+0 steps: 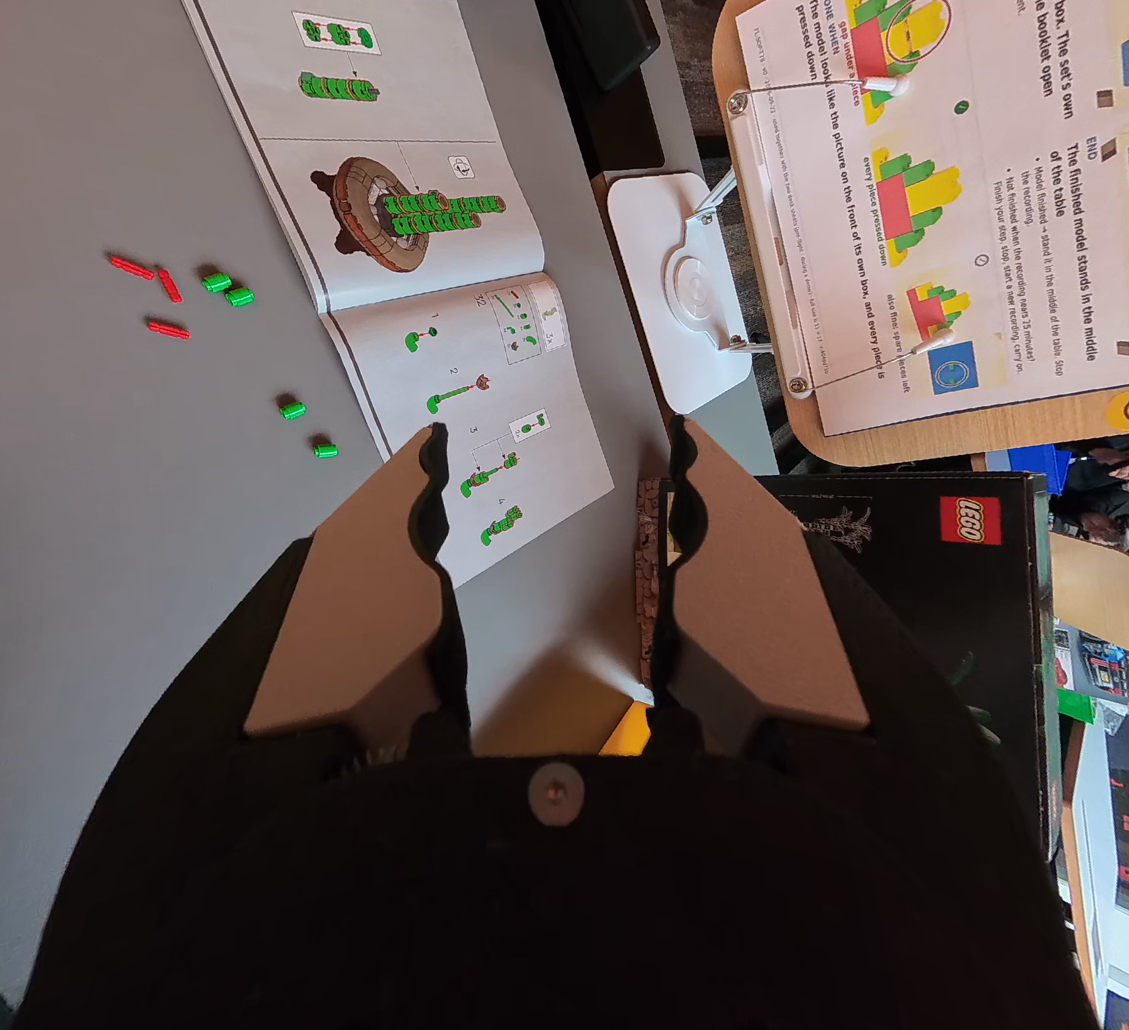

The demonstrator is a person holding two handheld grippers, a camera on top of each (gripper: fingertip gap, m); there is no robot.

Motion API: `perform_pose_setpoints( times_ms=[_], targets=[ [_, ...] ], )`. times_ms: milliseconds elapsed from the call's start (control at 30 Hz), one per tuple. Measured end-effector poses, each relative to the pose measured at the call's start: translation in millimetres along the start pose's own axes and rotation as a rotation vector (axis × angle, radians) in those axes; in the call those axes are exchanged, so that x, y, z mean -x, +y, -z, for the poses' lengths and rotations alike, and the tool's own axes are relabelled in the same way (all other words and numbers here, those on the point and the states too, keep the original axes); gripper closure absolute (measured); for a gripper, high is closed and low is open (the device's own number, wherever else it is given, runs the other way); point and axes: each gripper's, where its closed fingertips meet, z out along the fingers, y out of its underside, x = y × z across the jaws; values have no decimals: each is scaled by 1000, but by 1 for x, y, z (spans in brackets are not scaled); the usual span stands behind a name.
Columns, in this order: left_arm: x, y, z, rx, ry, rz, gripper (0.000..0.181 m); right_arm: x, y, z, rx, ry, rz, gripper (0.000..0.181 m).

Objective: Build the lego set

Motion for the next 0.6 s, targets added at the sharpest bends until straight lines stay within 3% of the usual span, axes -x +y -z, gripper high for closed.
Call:
perform_pose_setpoints(
  times_ms=[433,600],
  targets=[
    [1,0,-2,4,-8,-2,175,2,1,-2,10,-7,10,109],
    [12,-6,17,-61,-58,55,175,2,2,-2,14,-9,12,109]
  ],
)
